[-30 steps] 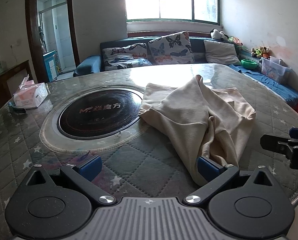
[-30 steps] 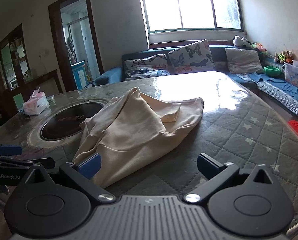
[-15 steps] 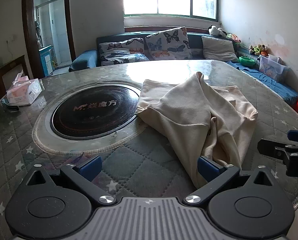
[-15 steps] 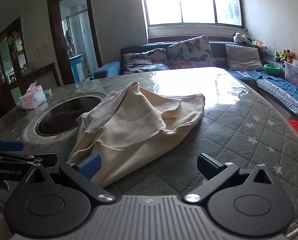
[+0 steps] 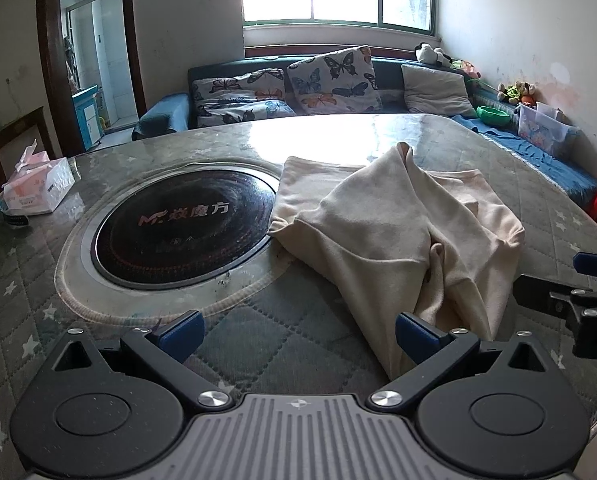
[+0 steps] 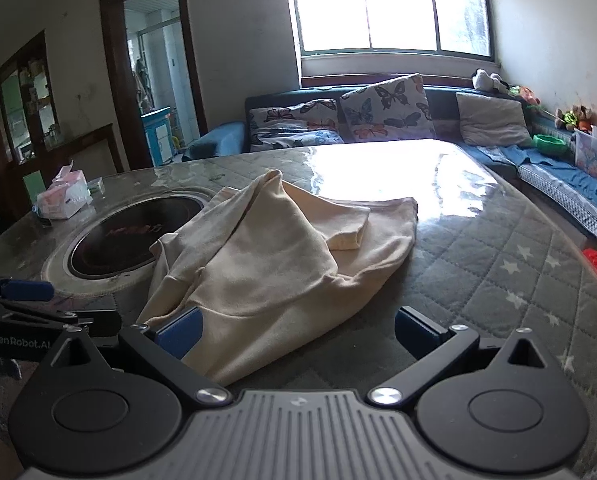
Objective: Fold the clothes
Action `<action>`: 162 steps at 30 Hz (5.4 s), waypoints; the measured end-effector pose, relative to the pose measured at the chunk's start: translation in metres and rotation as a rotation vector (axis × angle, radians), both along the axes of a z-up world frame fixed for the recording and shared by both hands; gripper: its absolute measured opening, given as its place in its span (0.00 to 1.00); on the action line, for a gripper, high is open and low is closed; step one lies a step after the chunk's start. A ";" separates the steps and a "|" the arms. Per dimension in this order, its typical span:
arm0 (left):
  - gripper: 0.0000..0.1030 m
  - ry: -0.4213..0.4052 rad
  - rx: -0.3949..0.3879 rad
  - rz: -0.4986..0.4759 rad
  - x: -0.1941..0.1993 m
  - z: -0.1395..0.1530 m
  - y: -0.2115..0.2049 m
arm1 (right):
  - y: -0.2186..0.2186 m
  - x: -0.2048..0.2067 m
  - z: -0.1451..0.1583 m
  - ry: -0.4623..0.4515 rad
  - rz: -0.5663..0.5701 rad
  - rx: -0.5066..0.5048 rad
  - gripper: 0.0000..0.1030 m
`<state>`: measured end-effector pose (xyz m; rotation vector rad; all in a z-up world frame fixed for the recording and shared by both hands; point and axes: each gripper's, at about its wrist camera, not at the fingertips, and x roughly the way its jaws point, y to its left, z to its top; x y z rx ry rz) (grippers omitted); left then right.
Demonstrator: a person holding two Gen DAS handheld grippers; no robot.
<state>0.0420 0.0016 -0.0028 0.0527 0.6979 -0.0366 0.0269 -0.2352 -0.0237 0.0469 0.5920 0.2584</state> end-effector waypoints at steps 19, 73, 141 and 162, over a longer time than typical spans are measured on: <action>1.00 0.027 -0.001 -0.013 0.023 0.004 0.003 | 0.003 0.019 0.001 0.041 0.019 -0.009 1.00; 0.25 0.035 0.016 -0.192 0.159 0.011 -0.039 | -0.017 0.089 0.008 0.065 0.024 -0.039 0.90; 0.07 -0.135 0.122 -0.338 0.119 0.011 -0.026 | 0.007 0.073 0.015 -0.029 0.129 -0.239 0.11; 0.11 -0.038 -0.172 0.175 0.007 0.020 0.151 | -0.113 0.009 0.032 -0.040 -0.228 -0.032 0.11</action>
